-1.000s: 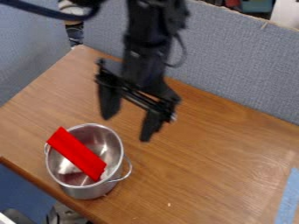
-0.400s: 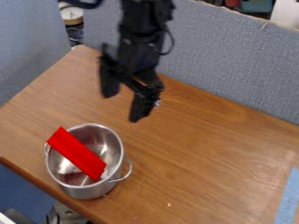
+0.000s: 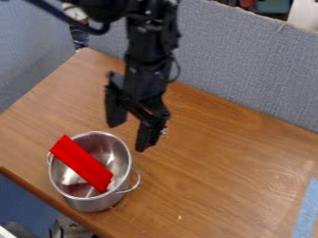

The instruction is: Put the red object in the metal pot

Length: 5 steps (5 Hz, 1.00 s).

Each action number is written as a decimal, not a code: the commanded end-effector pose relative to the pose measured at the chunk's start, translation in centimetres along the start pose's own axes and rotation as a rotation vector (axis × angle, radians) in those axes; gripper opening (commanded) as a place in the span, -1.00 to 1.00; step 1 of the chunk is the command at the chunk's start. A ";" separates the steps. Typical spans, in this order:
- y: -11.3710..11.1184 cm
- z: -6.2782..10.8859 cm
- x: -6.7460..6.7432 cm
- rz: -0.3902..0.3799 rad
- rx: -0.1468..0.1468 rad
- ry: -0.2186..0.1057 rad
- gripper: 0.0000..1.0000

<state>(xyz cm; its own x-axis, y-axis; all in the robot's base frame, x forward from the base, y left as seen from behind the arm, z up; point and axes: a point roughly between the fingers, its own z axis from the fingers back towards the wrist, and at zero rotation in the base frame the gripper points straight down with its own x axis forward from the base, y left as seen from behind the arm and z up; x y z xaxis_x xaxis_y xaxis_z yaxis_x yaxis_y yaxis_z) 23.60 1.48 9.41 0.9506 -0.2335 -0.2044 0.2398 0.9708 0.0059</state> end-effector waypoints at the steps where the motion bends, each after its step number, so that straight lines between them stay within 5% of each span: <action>1: -0.4 2.2 0.3 -0.229 0.068 -0.061 1.00; 3: -2.0 3.7 -0.2 -0.662 0.151 -0.069 1.00; 4: -2.4 1.8 -0.2 -0.697 0.157 -0.092 1.00; 5: -0.9 4.1 -0.3 -0.675 0.182 -0.173 1.00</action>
<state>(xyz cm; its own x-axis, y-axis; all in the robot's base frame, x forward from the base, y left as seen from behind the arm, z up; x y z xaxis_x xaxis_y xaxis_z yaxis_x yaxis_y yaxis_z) 23.10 0.49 12.41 0.5999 -0.7948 -0.0918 0.8000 0.5965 0.0640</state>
